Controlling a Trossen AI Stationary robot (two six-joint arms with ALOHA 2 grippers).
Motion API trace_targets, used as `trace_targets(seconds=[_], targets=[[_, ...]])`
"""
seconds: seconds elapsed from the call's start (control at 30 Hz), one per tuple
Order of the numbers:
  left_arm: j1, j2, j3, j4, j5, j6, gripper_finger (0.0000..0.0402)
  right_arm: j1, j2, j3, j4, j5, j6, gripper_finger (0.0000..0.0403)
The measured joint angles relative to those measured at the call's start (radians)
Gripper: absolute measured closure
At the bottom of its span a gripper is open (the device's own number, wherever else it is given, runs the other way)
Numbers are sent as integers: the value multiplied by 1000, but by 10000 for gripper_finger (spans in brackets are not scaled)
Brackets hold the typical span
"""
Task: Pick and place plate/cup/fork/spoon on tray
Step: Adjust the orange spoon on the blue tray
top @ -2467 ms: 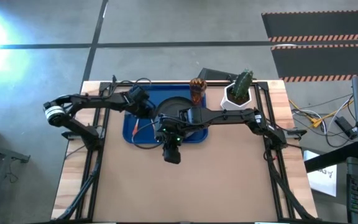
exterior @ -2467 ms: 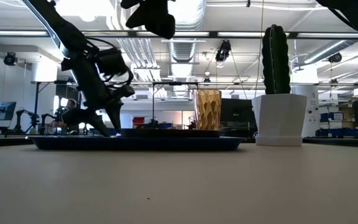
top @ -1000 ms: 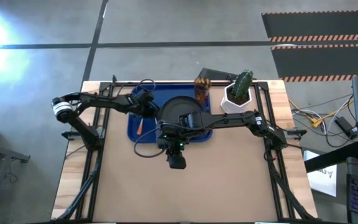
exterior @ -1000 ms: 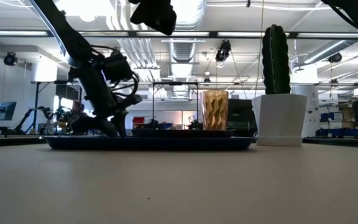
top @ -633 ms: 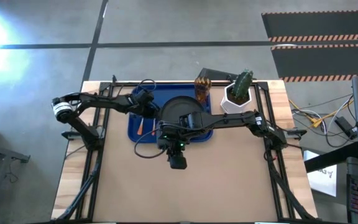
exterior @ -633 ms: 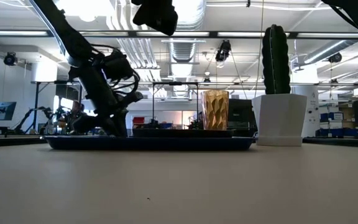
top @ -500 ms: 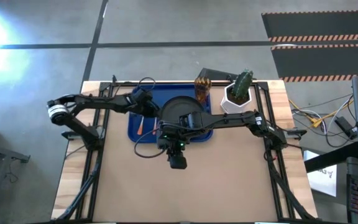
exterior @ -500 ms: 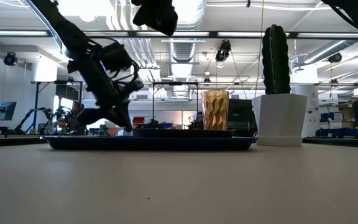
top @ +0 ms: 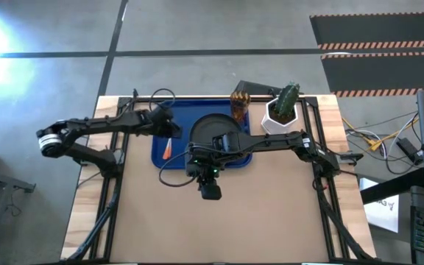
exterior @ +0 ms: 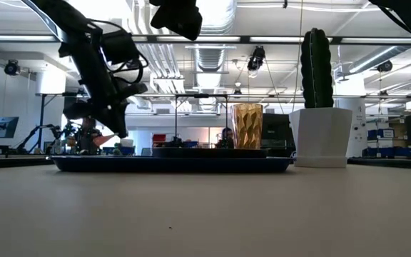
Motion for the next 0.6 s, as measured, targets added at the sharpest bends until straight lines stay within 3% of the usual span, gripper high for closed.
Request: trace_targets(seconds=[0.2,0.6], targets=[[-43,51,30,-3,-78,1,401,0,0,0,4,0,-1,264],[-64,215,131,-86,-113,27,401,4,0,0,4,0,11,264]])
